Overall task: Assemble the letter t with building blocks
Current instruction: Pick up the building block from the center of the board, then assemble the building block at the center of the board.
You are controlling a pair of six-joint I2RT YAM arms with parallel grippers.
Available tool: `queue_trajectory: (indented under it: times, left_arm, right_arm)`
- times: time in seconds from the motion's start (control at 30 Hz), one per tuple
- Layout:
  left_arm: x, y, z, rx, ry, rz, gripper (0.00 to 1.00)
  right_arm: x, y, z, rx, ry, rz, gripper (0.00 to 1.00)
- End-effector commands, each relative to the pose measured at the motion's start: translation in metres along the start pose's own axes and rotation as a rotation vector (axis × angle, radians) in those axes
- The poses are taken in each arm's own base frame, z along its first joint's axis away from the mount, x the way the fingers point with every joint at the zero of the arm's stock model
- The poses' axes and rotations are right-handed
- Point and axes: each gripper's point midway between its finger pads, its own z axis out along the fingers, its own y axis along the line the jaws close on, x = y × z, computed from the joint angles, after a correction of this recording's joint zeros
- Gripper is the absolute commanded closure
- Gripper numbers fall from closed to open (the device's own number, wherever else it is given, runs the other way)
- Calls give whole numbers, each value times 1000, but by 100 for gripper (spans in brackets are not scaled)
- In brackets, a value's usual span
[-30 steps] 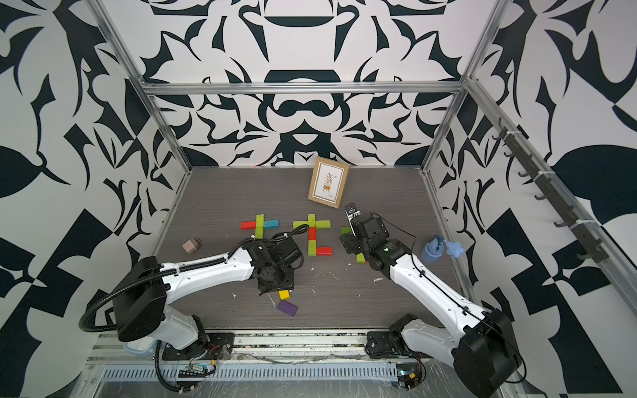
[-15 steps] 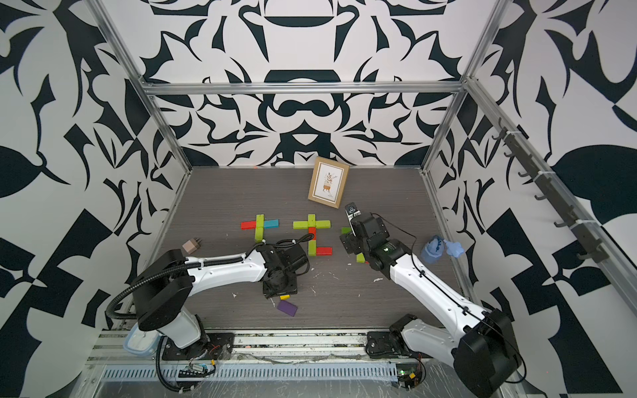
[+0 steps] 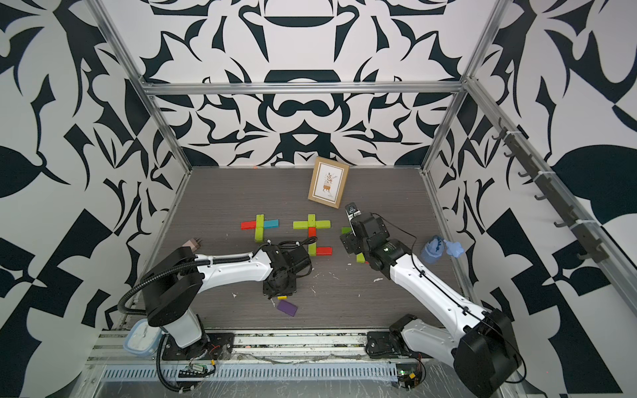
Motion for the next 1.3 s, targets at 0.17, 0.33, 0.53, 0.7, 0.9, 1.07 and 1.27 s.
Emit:
queue_trajectory:
  times: [0.17,0.33,0.53,0.7,0.9,1.07,1.27]
  left_arm:
    - [-35,31,-17,-70,-40,47,77]
    - [-60,43,-22,-18,-39,73,78]
    - [-86,67,-20,6,-31,47,79]
    - [-111,76,-19,36,-50,50,77]
    - [-129,83,-12,49,-44,40,76]
    - [-139,86,-8,59,-32,31,76]
    - [-142,88,-1,47,0,34,74]
  right_arm:
    - [-20,-6,-9,16,-59,35,1]
    - [-21,-8,-9,24,-60,31,1]
    - [-21,-10,-10,34,-57,27,1]
    - [-20,-11,-11,41,-51,25,1]
    - [-19,-12,-11,46,-49,25,1]
    - [-19,-12,-11,48,-47,22,1]
    - [-17,-13,-10,51,-42,20,1]
